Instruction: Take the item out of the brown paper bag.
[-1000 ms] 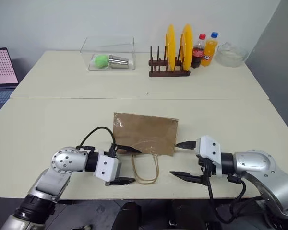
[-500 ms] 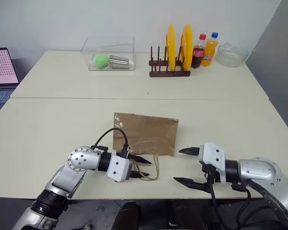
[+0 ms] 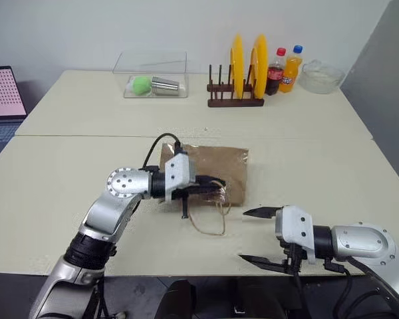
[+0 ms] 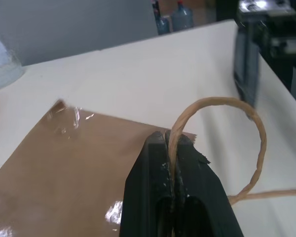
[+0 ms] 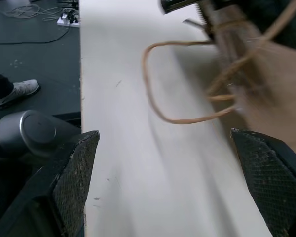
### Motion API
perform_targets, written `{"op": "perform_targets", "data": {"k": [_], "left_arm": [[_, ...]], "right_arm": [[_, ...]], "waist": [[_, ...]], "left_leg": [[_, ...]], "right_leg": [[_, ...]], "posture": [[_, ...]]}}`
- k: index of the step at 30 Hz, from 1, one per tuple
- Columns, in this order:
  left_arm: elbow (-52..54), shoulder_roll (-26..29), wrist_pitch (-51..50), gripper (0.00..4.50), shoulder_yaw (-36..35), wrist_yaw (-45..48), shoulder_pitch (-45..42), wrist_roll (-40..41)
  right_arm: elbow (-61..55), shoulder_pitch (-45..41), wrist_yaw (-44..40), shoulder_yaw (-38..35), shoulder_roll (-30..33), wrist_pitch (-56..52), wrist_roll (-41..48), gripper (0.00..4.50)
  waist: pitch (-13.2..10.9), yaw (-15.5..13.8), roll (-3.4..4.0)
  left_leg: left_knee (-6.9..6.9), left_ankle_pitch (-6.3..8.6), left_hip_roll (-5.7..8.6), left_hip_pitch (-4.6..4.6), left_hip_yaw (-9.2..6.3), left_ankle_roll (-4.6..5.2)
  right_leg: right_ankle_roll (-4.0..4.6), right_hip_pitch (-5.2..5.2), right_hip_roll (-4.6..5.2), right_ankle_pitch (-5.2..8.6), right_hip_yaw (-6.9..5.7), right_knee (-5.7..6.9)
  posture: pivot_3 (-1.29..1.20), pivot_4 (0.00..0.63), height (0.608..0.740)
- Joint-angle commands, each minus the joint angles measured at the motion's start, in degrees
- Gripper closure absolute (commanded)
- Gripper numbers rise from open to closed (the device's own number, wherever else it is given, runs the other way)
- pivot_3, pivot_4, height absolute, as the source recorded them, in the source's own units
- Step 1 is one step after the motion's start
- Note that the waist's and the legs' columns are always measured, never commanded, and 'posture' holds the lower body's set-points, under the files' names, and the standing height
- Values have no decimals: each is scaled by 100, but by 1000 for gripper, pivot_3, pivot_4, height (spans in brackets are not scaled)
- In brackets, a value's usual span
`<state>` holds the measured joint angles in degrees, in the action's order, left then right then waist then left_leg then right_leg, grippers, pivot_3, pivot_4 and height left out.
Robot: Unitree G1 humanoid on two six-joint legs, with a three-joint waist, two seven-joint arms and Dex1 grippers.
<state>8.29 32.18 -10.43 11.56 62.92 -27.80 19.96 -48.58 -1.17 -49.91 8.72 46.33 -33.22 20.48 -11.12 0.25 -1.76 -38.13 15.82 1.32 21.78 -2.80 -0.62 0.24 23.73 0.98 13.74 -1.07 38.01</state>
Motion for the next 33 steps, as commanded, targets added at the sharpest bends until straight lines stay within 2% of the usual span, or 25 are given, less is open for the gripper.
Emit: {"op": "perform_targets", "data": {"k": [1,10,13,18,28,31,33], "left_arm": [[97,-100,-123,4480,-123,-62,-164,123],[-218,-153,50,4480,-160,29,-277,6],[-245,-151,49,4500,-171,10,-294,4],[-294,-149,25,4500,-223,-62,-338,3],[-464,-120,266,4500,-247,26,-282,-82],[-512,-123,335,4500,-232,40,-288,-106],[-522,-124,353,4500,-225,37,-289,-104]], "right_arm": [[129,-443,8,484,0,489,-582,0],[1020,-1268,-132,1515,-286,1565,-1728,0],[1248,-1336,-120,1602,-357,1820,-1949,654],[1285,-1101,-77,1433,-363,1746,-1967,2456],[1160,-437,301,820,-533,1435,-1713,2456],[1126,-383,328,833,-538,1428,-1796,1951],[1075,-242,339,785,-478,1550,-1852,1262]], "waist": [[0,1,0],[0,-15,0],[0,-17,0],[0,-20,0],[0,-25,0],[0,-20,0],[0,-23,0]], "left_leg": [[0,0,0,-1,-1,-1],[0,-2,1,0,-2,-4],[-1,-2,1,0,-2,-4],[-1,-2,1,0,-3,-4],[-2,-2,3,0,-1,-3],[-2,-2,2,-2,-1,-3],[-2,-2,2,-1,-2,-3]], "right_leg": [[0,0,0,0,-1,1],[1,-1,0,0,2,-1],[1,-1,2,0,2,-1],[1,-1,2,0,3,0],[2,-1,4,-1,5,1],[2,-1,3,-1,4,3],[2,-1,3,-1,4,4]], "posture": [[0,150,740],[0,150,740],[0,150,740],[0,150,740],[0,150,740],[0,150,740],[0,150,740]]}}
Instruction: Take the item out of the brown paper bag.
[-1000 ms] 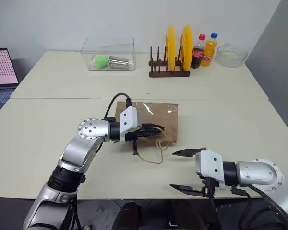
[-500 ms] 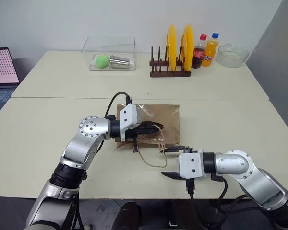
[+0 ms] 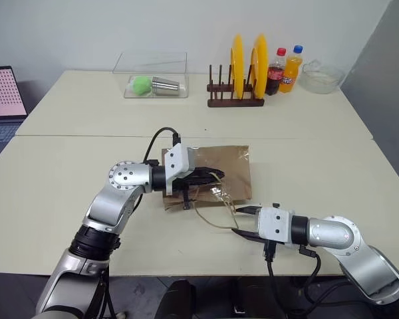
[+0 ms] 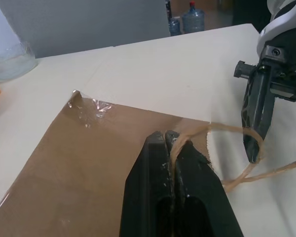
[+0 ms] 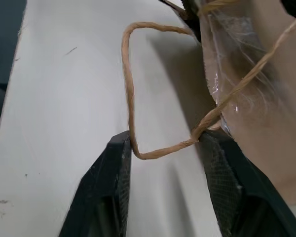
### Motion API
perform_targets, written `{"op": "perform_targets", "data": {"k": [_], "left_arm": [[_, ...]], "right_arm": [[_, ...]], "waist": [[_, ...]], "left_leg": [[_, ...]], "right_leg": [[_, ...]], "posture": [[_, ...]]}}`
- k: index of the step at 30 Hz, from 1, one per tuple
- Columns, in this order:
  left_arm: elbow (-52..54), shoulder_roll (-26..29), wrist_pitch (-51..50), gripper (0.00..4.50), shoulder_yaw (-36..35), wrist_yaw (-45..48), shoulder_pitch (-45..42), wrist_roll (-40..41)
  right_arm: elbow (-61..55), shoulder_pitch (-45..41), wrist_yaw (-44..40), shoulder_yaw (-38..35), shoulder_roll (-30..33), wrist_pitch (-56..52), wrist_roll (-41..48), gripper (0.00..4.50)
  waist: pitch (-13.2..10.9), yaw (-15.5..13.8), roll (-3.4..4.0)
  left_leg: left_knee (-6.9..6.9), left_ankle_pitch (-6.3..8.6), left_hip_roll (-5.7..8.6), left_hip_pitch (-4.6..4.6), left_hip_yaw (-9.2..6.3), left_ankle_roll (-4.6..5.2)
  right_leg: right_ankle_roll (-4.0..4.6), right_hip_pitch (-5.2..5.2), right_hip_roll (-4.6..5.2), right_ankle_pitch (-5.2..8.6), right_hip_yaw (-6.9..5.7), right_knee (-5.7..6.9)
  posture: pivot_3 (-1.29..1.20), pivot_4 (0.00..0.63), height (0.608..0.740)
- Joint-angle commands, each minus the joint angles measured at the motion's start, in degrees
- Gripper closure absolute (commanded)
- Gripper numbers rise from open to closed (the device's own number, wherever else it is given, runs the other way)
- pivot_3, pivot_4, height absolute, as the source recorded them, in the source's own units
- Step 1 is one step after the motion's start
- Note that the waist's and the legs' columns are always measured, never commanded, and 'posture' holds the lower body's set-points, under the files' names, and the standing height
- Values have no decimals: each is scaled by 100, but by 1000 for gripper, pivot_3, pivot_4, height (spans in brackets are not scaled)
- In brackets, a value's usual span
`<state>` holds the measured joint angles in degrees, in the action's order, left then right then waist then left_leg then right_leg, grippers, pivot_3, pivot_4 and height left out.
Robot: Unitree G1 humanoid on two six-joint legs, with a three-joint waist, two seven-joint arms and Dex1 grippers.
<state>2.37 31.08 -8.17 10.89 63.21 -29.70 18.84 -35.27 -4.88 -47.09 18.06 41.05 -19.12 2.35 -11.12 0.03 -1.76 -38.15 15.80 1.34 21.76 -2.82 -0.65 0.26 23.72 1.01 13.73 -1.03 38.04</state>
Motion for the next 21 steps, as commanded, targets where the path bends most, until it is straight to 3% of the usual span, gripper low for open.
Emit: {"op": "perform_targets", "data": {"k": [1,9,19,21], "left_arm": [[70,-15,131,4500,-157,5,-100,9],[29,-13,126,4500,-181,-36,-143,-3],[-129,-1,149,4500,-207,-79,-374,-84],[-170,-2,122,4500,-236,-92,-425,-76]], "right_arm": [[-292,235,7,-203,117,237,-14,944],[-367,703,-128,-499,245,1079,149,944],[635,-266,-236,267,-85,1765,-603,944],[861,-404,-217,378,-161,1889,-755,1304]], "waist": [[0,-2,0],[0,9,0],[0,10,-1],[0,9,-1]], "left_leg": [[0,0,0,1,0,0],[0,0,0,-3,3,1],[-2,0,0,-3,2,0],[-2,0,0,-5,4,0]], "right_leg": [[0,0,0,0,0,-1],[0,-1,0,0,2,2],[0,-4,-1,0,1,1],[0,-4,-1,0,2,1]], "posture": [[0,150,740],[0,150,740],[0,150,740],[0,150,740]]}}
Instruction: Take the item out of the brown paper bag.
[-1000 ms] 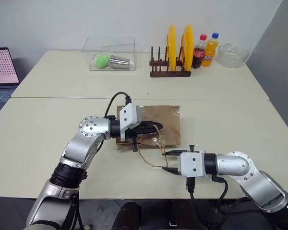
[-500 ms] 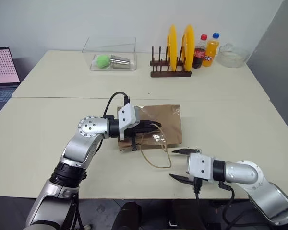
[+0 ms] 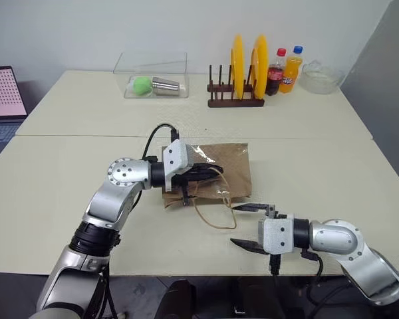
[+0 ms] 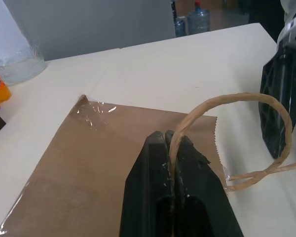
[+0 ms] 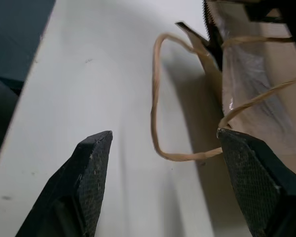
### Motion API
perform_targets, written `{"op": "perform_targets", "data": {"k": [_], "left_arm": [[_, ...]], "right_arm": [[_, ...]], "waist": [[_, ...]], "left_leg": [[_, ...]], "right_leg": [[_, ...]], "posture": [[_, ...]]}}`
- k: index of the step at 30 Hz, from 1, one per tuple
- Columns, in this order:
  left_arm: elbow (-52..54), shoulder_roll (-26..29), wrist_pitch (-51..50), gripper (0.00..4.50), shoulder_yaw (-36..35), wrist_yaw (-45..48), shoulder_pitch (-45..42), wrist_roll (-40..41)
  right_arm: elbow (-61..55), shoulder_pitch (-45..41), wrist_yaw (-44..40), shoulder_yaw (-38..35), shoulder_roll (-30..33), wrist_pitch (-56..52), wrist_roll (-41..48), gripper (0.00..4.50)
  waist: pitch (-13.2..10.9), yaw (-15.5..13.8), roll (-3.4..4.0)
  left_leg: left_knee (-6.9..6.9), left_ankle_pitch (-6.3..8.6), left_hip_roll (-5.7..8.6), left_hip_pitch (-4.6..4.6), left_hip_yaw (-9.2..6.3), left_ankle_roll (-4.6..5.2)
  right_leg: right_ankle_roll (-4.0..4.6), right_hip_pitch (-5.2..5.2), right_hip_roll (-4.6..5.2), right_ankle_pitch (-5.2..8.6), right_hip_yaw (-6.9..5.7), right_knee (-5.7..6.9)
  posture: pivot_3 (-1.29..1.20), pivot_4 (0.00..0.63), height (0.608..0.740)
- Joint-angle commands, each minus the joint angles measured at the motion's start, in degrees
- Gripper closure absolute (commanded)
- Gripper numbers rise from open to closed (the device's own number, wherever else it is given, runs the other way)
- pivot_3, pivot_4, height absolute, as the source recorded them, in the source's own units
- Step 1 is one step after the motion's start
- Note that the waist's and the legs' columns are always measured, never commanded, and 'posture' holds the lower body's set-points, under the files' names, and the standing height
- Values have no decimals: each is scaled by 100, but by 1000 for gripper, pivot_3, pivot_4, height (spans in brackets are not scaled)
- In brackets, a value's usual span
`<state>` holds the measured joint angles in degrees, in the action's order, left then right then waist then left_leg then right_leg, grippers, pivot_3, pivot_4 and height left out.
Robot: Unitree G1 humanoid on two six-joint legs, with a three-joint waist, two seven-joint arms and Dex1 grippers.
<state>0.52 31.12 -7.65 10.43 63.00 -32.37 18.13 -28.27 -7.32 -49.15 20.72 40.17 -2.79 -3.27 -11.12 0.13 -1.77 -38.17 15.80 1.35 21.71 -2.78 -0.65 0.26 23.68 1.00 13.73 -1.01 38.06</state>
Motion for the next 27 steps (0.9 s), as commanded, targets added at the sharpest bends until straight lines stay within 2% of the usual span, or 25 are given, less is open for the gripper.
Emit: {"op": "perform_targets", "data": {"k": [1,2,9,20,27], "left_arm": [[6,-18,16,4500,-220,-93,-179,22],[-1,-26,-20,4500,-240,-108,-193,40],[59,-39,-212,4500,-307,-196,-224,79],[320,-205,-2113,4500,-703,-930,-1276,694],[191,-168,-2705,4500,-878,-1169,-1835,881]], "right_arm": [[249,-194,4,148,-91,332,-266,1601],[312,-216,13,171,-106,392,-318,1765],[582,-193,-15,300,-102,582,-640,4448],[760,38,-323,541,102,42,-1124,4448],[824,137,-400,705,179,98,-1465,4448]], "waist": [[0,-2,0],[0,-3,0],[0,-6,0],[0,-5,0],[1,-4,-1]], "left_leg": [[0,0,0,1,0,0],[0,0,0,1,-1,0],[0,0,1,1,0,0],[-6,0,2,4,-3,0],[-6,-4,2,3,-3,-8]], "right_leg": [[0,0,0,0,0,0],[0,0,0,0,0,0],[1,0,1,0,1,0],[0,0,1,0,-1,1],[0,-1,1,0,0,2]], "posture": [[0,150,740],[0,150,740],[0,150,740],[0,150,740],[0,150,740]]}}
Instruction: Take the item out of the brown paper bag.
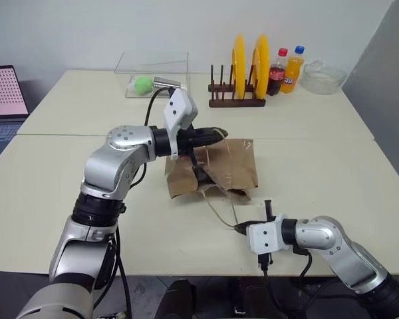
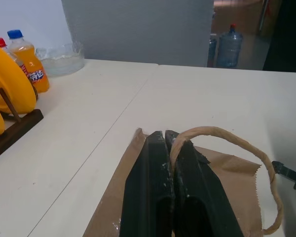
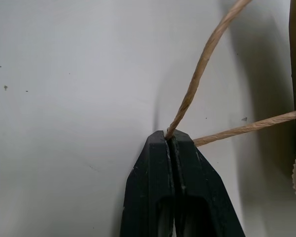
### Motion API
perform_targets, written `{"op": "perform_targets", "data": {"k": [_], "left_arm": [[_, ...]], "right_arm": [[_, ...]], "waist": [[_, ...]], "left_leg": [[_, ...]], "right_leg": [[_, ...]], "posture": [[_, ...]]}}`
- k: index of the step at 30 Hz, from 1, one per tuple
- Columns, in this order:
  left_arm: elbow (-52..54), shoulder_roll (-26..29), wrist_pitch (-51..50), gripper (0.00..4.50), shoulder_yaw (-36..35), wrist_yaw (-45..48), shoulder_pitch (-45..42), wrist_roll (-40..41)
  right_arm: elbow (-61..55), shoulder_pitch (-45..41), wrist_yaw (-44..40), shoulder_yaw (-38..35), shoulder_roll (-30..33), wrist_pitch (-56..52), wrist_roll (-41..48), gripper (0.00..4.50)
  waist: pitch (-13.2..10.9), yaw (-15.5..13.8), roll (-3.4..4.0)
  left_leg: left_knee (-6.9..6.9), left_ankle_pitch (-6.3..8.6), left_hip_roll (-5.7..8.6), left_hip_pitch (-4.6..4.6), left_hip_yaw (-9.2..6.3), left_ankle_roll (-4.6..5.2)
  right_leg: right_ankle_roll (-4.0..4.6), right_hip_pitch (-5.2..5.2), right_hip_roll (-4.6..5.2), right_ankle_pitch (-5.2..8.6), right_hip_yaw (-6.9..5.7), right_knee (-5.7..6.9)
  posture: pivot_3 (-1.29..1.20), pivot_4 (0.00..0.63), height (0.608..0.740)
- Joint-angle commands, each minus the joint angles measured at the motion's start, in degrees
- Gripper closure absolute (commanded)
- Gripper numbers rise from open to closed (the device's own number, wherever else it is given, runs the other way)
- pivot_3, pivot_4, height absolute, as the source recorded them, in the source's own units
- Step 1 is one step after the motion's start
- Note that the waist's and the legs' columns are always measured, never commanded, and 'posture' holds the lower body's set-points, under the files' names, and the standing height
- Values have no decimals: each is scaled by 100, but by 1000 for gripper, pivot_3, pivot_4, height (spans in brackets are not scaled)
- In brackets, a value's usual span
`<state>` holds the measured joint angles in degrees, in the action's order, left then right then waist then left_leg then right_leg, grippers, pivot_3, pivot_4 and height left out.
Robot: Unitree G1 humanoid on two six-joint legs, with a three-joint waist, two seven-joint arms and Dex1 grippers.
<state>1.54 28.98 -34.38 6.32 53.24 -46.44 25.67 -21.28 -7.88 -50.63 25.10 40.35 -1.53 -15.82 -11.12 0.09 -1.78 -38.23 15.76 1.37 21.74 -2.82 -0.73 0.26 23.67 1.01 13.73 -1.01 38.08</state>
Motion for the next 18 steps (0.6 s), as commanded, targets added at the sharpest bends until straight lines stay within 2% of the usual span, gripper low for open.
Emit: {"op": "perform_targets", "data": {"k": [1,12,17,18], "left_arm": [[73,59,-65,4500,-477,-208,-484,134],[-82,55,-155,4500,-630,-293,-799,170],[188,140,-221,4500,-575,85,-576,403],[224,159,-238,4500,-569,145,-544,441]], "right_arm": [[126,194,-268,276,171,-15,-237,4448],[109,178,-282,213,246,35,-237,4448],[-382,124,-342,-128,-10,-395,484,4448],[-507,126,-398,-202,-35,-545,653,4071]], "waist": [[0,-1,0],[8,-1,-8],[8,0,-8],[8,0,-8]], "left_leg": [[-1,-1,1,0,0,-1],[3,-10,2,-30,0,-20],[5,-11,1,-31,-1,-21],[5,-11,1,-31,-1,-21]], "right_leg": [[0,0,0,0,0,0],[-4,-33,3,2,1,-8],[-3,-33,2,3,1,-7],[-3,-33,2,3,1,-7]], "posture": [[0,150,740],[0,150,740],[0,150,740],[0,150,740]]}}
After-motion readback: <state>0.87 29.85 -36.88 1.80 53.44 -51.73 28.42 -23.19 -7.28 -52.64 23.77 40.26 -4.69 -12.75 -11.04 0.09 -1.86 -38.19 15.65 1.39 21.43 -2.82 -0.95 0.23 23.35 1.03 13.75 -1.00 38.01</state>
